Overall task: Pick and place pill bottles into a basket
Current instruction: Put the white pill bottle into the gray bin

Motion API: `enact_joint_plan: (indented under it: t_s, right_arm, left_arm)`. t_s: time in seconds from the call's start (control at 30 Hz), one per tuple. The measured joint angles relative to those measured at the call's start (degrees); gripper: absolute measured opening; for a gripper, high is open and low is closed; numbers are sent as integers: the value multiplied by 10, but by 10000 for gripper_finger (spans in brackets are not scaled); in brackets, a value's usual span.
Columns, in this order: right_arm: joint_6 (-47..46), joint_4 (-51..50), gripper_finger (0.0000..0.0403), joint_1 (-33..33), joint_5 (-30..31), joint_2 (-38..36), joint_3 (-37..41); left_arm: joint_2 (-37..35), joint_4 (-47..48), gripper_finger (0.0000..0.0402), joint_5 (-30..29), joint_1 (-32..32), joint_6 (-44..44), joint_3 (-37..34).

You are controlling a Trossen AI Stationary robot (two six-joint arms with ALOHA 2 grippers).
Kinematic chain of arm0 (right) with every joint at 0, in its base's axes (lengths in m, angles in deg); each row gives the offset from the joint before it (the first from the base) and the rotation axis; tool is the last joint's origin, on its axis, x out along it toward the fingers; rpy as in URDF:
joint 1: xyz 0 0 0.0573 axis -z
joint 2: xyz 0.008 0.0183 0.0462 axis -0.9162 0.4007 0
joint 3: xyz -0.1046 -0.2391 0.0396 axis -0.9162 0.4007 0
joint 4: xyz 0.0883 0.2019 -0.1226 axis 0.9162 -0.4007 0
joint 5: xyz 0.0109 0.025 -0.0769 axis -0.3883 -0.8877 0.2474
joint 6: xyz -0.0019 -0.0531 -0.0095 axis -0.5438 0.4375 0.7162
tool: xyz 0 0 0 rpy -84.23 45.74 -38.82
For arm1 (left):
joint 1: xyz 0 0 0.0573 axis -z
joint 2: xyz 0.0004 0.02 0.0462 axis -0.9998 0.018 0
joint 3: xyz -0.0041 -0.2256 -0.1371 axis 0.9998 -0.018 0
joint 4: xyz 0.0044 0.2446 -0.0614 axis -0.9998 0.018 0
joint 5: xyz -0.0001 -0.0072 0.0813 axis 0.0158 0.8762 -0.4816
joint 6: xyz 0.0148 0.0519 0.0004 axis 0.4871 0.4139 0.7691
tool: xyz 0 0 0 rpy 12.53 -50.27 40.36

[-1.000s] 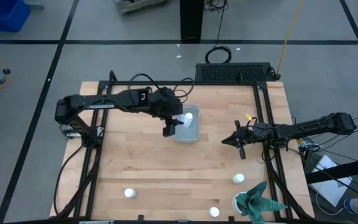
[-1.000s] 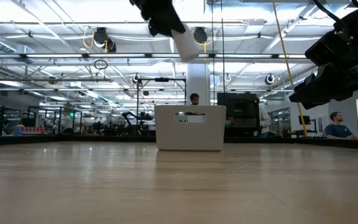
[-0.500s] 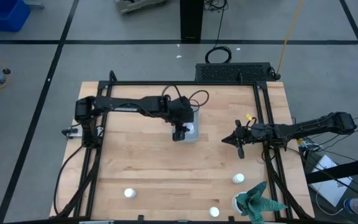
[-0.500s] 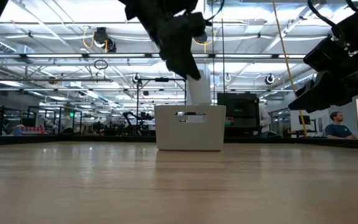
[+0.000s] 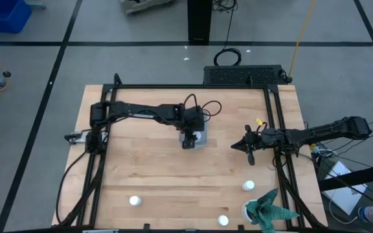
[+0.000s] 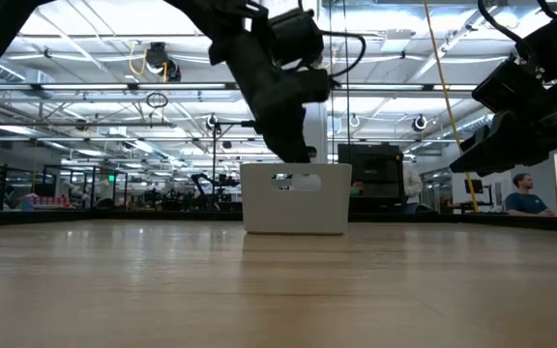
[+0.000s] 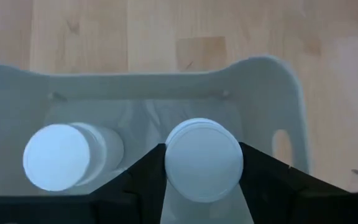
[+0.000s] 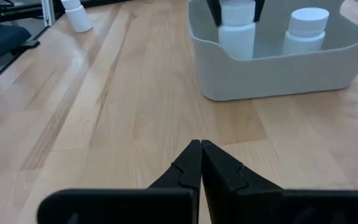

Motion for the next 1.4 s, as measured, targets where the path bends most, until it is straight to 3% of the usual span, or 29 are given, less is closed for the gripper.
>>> enact_joint_plan:
  t_s: [0.2,0.47,0.77,1.17,1.27,1.4]
  right_arm:
    - [0,0,4,0,0,0,0]
    - [0,-2,4,0,0,0,0]
    - [0,-2,4,0,0,0,0]
    - [0,-2,4,0,0,0,0]
    - [0,-2,4,0,0,0,0]
    - [0,-2,4,0,0,0,0]
  left_arm:
    - [4,-16,167,0,0,4,0]
    - [6,-16,228,-4,0,4,0]
    - [4,-10,236,-19,0,6,0]
    - [-106,45,236,-66,0,17,0]
    - [-131,81,222,-66,0,17,0]
    - [-155,109,161,-63,0,15,0]
